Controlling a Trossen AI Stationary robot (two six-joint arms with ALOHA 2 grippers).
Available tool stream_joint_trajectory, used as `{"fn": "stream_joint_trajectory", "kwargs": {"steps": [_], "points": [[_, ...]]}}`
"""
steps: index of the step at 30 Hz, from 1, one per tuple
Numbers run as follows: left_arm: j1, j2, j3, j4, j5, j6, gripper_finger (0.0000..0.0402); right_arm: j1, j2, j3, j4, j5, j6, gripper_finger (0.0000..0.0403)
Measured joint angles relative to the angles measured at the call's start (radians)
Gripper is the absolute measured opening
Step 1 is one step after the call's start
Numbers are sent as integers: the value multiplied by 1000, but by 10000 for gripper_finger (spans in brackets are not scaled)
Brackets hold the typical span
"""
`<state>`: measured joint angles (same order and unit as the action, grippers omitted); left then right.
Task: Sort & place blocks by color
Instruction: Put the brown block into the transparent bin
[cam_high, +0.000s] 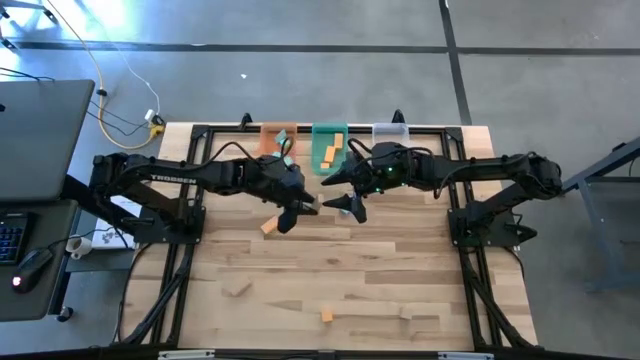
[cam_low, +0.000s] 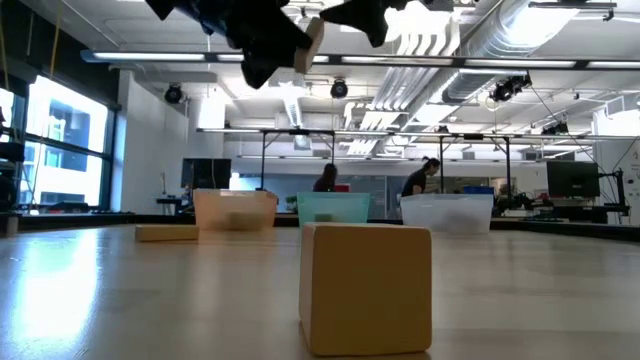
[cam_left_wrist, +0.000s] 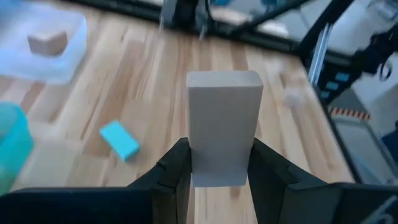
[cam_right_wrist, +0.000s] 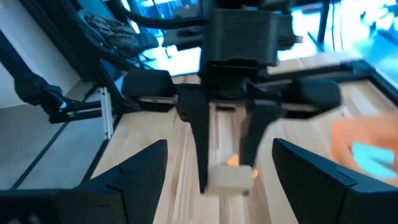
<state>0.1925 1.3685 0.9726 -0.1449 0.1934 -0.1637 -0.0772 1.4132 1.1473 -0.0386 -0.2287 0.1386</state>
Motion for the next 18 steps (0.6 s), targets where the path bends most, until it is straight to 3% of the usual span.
{"fn": "stream_joint_trajectory", "kwargs": {"steps": [9, 18], "points": [[-11, 0, 0, 172, -28, -17, 95, 0, 0, 0, 16, 8, -9, 277], [-11, 0, 0, 240, -56, -21, 95, 0, 0, 0, 15, 19, -9, 276]]}}
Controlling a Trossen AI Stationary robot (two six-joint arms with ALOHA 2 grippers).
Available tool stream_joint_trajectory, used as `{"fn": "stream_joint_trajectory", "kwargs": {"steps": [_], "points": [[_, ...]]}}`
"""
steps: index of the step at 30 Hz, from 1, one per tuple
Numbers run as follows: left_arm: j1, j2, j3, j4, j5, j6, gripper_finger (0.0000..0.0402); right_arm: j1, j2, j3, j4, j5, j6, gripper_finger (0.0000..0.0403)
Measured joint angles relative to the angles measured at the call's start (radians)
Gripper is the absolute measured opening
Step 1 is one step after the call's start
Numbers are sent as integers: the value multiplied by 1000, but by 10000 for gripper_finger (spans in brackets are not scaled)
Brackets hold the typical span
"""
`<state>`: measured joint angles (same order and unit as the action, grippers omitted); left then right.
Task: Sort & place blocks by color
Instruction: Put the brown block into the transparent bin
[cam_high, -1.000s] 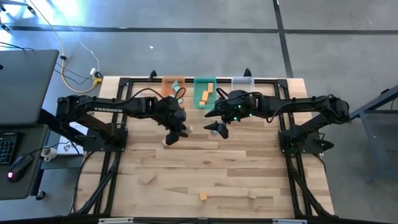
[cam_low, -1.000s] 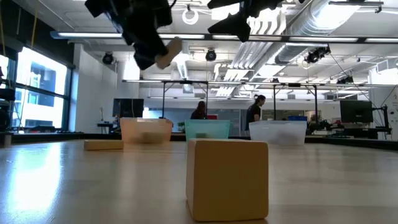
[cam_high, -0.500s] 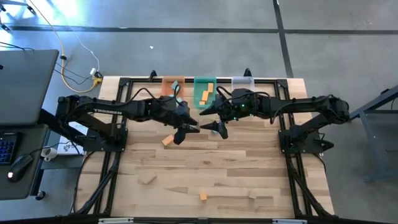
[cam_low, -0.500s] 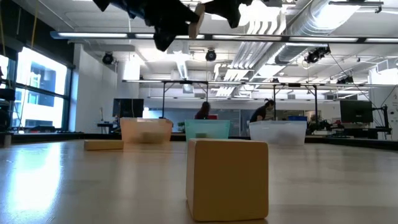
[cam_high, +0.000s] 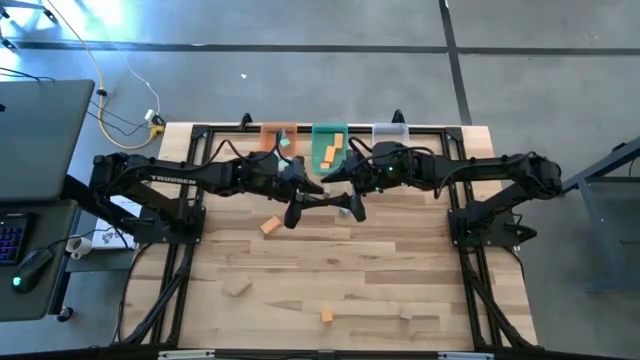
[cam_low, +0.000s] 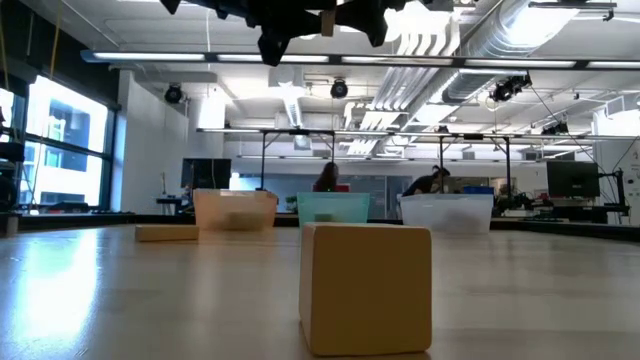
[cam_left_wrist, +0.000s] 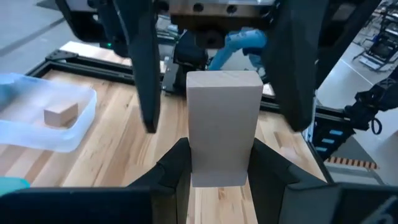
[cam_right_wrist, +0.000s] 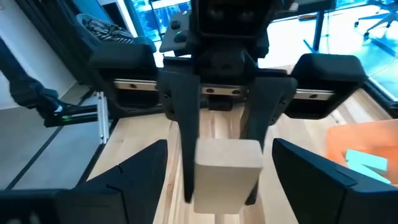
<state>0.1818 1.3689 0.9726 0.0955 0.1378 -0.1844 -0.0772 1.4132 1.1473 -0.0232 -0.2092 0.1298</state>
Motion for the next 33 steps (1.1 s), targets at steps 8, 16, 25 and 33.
{"fn": "stream_joint_trajectory", "kwargs": {"steps": [8, 16, 25, 33], "points": [[0, 0, 0, 22, 0, 0, 95, 0, 0, 0, 5, 37, 0, 193], [0, 0, 0, 22, -4, -13, 97, 0, 0, 0, 17, 22, 32, 106], [1, 1, 0, 23, 2, -52, 174, 0, 0, 0, -5, 38, 23, 105], [4, 2, 0, -14, -77, -31, 190, 0, 0, 2, -96, 91, 27, 105]]}}
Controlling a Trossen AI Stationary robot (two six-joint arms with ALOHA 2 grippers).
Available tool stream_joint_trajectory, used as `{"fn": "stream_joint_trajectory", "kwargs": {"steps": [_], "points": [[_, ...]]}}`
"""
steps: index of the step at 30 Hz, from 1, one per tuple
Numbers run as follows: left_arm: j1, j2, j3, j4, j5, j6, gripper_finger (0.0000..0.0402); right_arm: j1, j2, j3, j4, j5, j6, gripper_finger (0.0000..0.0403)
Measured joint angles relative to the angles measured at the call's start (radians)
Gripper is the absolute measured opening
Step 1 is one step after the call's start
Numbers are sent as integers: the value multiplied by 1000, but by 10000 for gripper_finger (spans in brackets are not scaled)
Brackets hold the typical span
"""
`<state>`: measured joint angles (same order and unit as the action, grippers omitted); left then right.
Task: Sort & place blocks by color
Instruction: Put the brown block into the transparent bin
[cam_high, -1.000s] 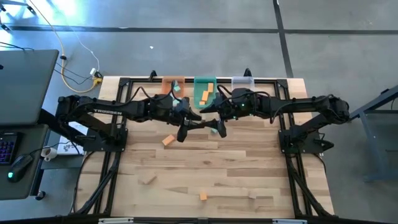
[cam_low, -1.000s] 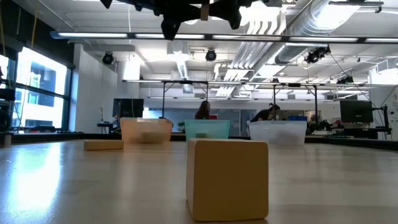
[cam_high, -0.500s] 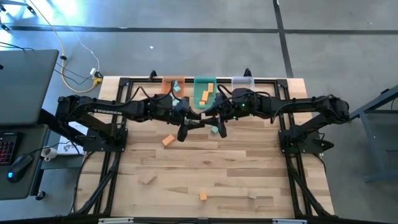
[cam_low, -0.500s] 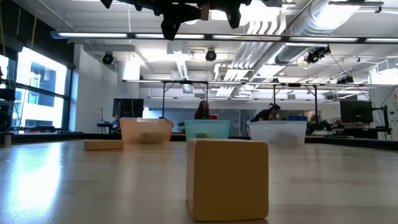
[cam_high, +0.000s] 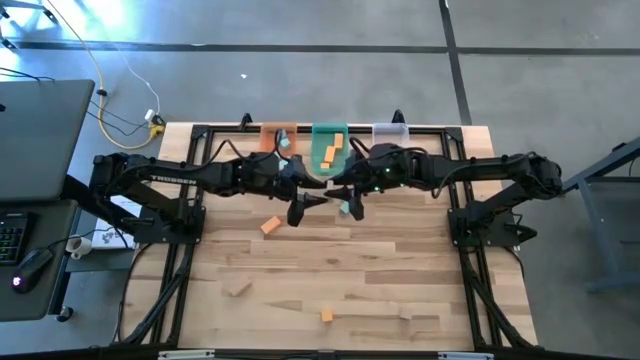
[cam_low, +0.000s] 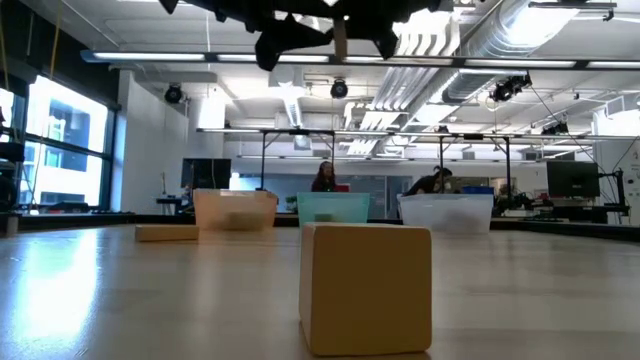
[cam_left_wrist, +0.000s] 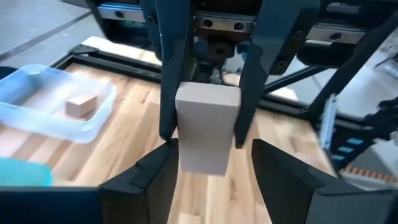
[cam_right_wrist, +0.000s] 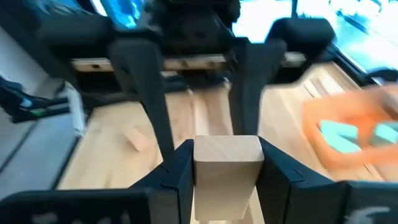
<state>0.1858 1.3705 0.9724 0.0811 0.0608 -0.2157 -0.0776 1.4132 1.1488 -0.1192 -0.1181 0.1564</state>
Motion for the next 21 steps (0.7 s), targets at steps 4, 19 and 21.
{"fn": "stream_joint_trajectory", "kwargs": {"steps": [4, 19, 21], "points": [[19, 0, 0, -63, -21, 17, 201, -11, 0, 0, -73, 59, 3, 105], [218, 0, 0, -302, -54, 28, 211, -256, 0, 0, -258, 259, 106, 105], [247, 0, 0, -326, -54, 53, 211, -302, 0, 0, -258, 275, 109, 105]]}}
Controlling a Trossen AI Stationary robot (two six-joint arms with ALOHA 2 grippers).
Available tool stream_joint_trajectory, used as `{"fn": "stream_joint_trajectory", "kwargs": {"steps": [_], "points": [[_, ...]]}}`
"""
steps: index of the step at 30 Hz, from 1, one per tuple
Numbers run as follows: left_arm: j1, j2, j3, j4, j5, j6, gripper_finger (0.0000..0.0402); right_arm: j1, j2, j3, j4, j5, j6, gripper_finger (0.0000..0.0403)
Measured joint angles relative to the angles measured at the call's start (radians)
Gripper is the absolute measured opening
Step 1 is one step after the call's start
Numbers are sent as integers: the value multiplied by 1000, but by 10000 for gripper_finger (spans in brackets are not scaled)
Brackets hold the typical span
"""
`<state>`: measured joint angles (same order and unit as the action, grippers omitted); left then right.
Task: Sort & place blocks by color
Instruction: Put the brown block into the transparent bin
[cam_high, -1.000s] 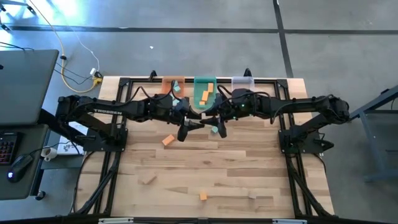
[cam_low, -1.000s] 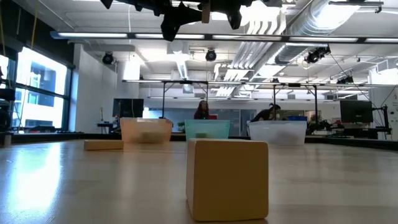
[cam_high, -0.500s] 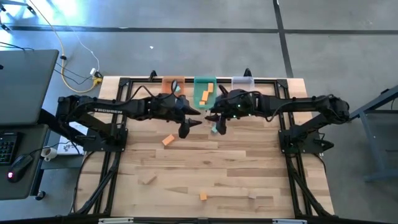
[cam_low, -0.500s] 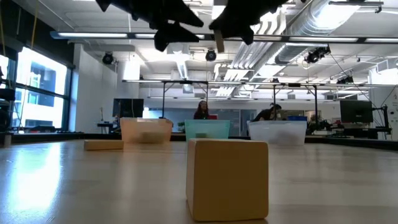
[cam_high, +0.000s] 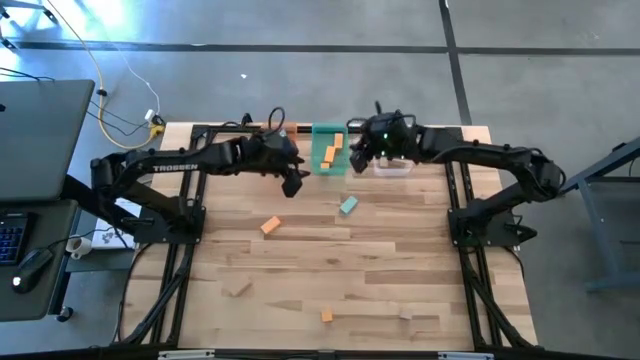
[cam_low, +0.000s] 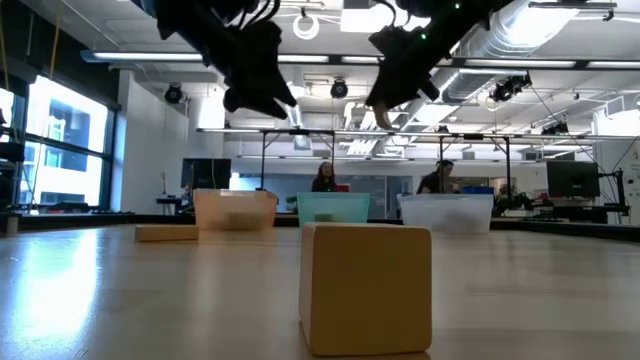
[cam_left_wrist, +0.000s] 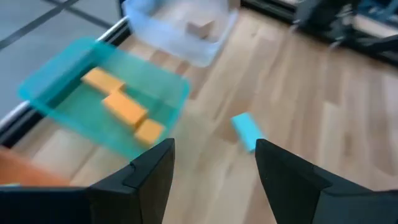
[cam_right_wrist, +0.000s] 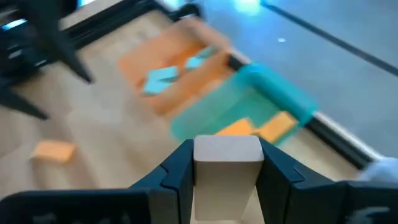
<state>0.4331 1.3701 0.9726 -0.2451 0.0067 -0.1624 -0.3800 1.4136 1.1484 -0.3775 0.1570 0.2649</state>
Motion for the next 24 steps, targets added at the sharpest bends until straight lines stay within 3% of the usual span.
{"fn": "stream_joint_trajectory", "kwargs": {"steps": [11, 24], "points": [[114, 0, 0, -52, 12, 138, 211, -202, 58, 0, 0, 193, 26, 105], [144, 0, 0, -121, 12, 148, 211, -283, 256, -2, -67, 180, 209, 105]]}}
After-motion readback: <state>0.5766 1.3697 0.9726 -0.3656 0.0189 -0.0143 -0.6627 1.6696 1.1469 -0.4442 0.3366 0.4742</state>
